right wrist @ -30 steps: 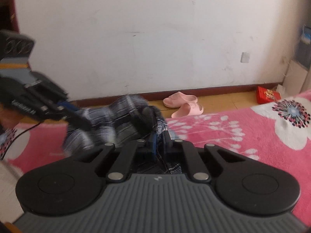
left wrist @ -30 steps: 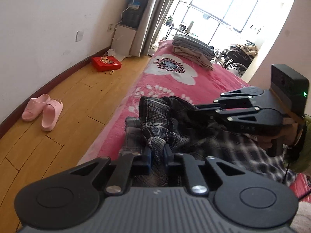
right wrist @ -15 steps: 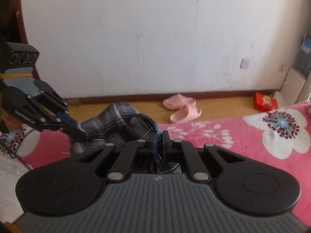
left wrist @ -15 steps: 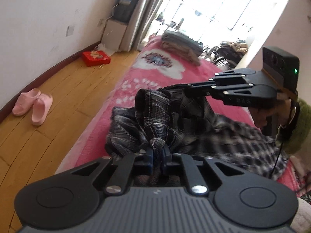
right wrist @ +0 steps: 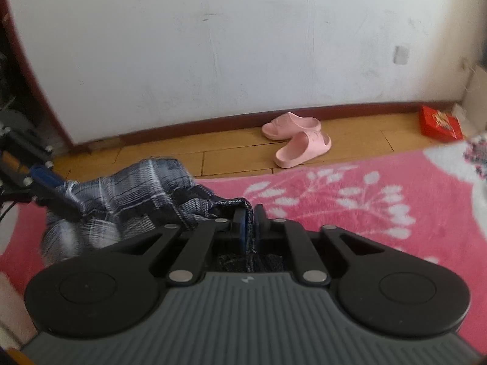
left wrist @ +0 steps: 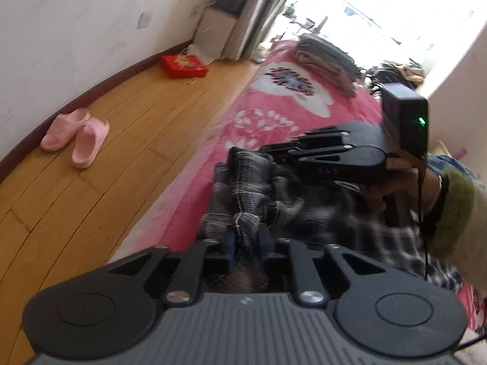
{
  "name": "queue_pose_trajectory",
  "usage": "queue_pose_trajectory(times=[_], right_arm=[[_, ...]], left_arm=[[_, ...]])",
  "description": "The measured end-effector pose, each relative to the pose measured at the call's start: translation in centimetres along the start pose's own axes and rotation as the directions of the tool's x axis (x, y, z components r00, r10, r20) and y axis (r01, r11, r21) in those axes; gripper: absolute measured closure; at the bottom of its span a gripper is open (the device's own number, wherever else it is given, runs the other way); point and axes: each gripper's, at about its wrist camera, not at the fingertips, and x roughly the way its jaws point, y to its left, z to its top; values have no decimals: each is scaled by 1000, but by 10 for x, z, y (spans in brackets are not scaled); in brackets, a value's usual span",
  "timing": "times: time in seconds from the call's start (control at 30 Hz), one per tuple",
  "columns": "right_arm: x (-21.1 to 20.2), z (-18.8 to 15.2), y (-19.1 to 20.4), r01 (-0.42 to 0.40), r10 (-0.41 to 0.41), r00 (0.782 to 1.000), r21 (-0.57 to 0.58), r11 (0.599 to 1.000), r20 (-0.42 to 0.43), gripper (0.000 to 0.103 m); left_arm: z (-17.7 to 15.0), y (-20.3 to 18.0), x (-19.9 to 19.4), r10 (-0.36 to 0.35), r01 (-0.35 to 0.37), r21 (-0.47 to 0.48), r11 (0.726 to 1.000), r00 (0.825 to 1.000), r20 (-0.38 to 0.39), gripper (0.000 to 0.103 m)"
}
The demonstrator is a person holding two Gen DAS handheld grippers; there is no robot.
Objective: Fold clothes
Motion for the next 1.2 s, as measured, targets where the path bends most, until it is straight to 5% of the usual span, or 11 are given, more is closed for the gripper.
queue_pose_trajectory(times=[0.1, 0.23, 0.37, 0.47, 0.57, 0.63, 0.77, 0.97, 1.2], right_arm=[[-22, -4, 4, 51, -62, 992, 98, 994, 106, 84], [-83, -21, 25, 119, -174, 944, 202, 972, 281, 60], [-144, -57, 46, 162, -266, 898, 299, 940, 351, 60], [-179, -87, 46, 267, -372, 886, 349, 898, 278, 63], [-200, -117, 32, 355, -442, 882, 389, 850, 162, 81], [-202, -135, 19, 411, -470, 880, 396, 821, 61, 90], [-182, -160, -10, 483, -500, 862, 425, 766, -80, 93], [-174, -165, -60, 463, -551, 834, 551, 694, -6, 97], [-192, -173, -83, 470, -610, 792, 637, 611, 0, 92]], left_arm=[[7, 2, -17, 23, -23, -12, 1000, 997, 73, 66], [22, -11, -28, 45, -44, -10, 999, 989, 142, 63], [36, -45, -8, -19, 11, 58, 998, 990, 142, 63], [41, -68, 21, -28, 17, 105, 994, 994, 104, 64], [35, -76, 55, 66, -75, 133, 988, 996, 68, 65], [32, -76, 72, 149, -156, 152, 976, 987, 57, 79], [26, -75, 78, 186, -196, 192, 962, 980, 72, 80], [21, -86, 82, 222, -234, 314, 920, 972, 73, 80], [25, -86, 88, 233, -240, 318, 917, 971, 61, 80]])
